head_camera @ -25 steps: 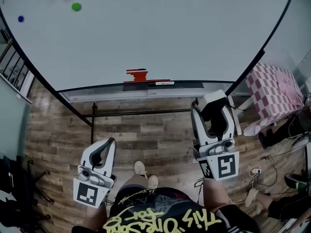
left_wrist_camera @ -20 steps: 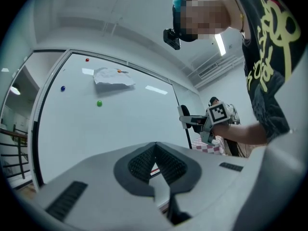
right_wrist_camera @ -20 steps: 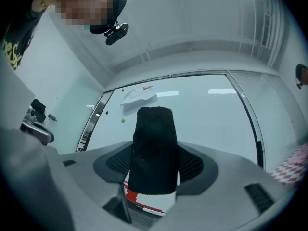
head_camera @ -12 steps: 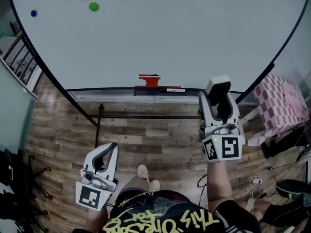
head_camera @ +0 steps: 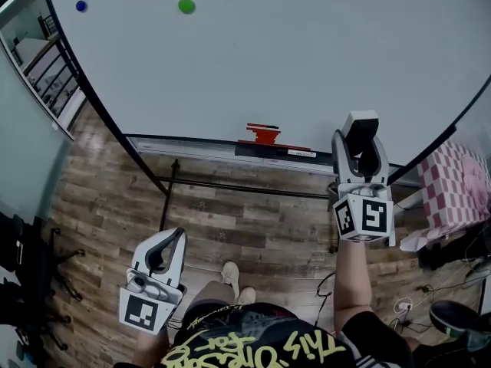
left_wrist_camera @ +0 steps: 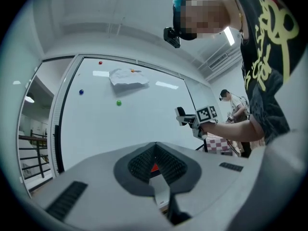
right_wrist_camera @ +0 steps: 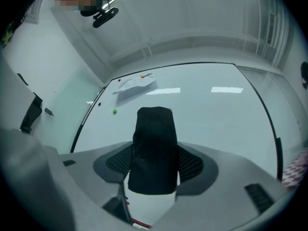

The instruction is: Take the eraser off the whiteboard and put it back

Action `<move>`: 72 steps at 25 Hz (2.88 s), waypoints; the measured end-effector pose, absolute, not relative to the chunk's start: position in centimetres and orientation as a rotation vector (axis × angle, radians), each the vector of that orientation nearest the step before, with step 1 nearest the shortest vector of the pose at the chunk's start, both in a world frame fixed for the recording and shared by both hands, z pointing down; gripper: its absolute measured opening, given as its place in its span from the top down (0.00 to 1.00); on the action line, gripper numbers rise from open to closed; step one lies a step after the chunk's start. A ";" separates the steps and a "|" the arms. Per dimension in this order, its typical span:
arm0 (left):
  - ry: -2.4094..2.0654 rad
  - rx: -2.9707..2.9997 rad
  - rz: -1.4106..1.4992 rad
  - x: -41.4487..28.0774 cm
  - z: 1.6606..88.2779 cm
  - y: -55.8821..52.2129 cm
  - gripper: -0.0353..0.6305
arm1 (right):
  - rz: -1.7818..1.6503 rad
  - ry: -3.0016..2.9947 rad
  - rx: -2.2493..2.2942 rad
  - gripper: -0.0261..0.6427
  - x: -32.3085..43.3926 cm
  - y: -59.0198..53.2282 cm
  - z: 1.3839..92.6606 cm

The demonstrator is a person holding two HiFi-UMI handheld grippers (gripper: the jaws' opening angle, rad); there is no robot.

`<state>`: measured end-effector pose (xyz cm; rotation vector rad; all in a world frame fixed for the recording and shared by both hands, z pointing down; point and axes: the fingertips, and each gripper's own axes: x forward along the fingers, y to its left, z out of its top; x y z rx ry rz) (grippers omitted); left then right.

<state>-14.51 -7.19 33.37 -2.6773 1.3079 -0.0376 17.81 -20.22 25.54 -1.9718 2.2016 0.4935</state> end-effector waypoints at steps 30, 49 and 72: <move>1.568 -2.550 -0.063 -20.1 33.6 -9.6 0.94 | 0.360 2.202 -2.105 0.57 18.8 -32.9 27.9; 1.559 -2.551 -0.063 -19.8 33.4 -10.2 0.94 | 0.477 2.106 -2.233 0.57 19.5 -34.8 28.4; 1.521 -2.579 -0.067 -19.5 33.7 -8.4 0.94 | 0.346 2.082 -2.251 0.54 19.0 -34.4 29.5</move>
